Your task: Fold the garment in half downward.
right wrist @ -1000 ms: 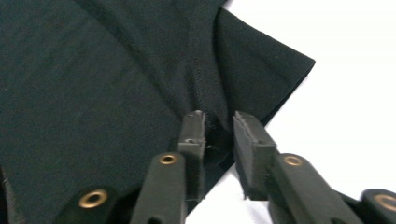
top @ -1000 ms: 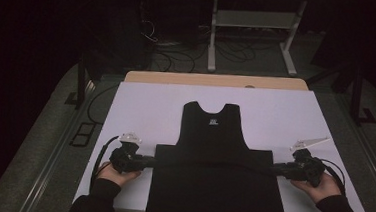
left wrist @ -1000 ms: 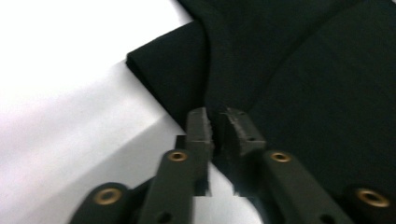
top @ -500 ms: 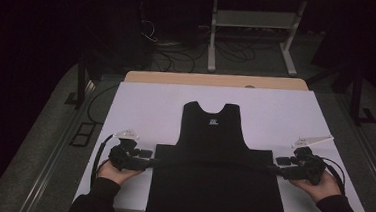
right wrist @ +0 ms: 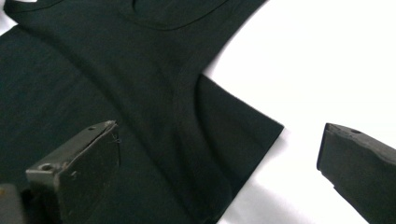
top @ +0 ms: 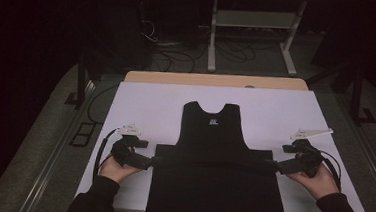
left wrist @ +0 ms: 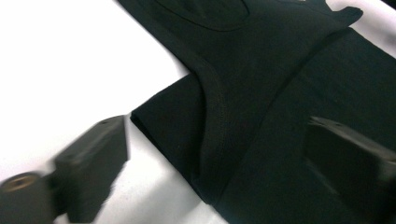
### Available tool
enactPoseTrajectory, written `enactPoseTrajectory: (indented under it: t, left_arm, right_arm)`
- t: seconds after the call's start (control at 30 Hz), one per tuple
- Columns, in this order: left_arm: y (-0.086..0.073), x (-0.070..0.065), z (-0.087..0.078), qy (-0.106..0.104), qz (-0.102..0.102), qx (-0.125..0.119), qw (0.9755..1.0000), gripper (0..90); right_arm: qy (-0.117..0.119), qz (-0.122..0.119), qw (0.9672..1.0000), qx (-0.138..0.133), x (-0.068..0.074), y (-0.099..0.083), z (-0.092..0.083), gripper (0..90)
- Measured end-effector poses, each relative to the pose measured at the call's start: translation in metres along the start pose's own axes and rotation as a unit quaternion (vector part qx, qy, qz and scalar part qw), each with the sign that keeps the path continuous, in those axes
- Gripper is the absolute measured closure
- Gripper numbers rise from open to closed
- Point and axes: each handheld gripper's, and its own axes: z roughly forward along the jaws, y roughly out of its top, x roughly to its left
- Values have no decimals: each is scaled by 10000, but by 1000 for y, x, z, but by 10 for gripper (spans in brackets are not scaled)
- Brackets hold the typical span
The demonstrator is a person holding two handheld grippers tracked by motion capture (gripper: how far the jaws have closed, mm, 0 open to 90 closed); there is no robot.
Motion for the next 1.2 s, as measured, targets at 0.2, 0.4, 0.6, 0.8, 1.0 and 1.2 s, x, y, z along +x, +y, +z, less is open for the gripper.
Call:
enactPoseTrajectory:
  t: [0.2,0.4,0.6,0.8,1.0,1.2]
  left_arm:
    - [7,0,-1,-41,90,-127,9999,0]
    - [16,4,-5,34,129,-319,9994,0]
    - [27,8,-3,59,165,-355,9992,0]
    - [37,11,-1,-6,218,-355,9991,0]
    - [46,12,1,-33,305,-369,9988,0]
    - [56,11,0,-9,378,-356,9987,0]
  right_arm:
    - [17,-39,10000,-51,0,9,2,0]
    - [12,-244,9996,-124,-1,18,4,0]
    - [25,-231,9996,-158,-6,27,5,0]
    - [12,-313,9994,-169,-10,35,7,0]
    - [42,-364,9991,-222,-11,44,8,0]
    - [48,-457,9986,-243,-11,54,7,0]
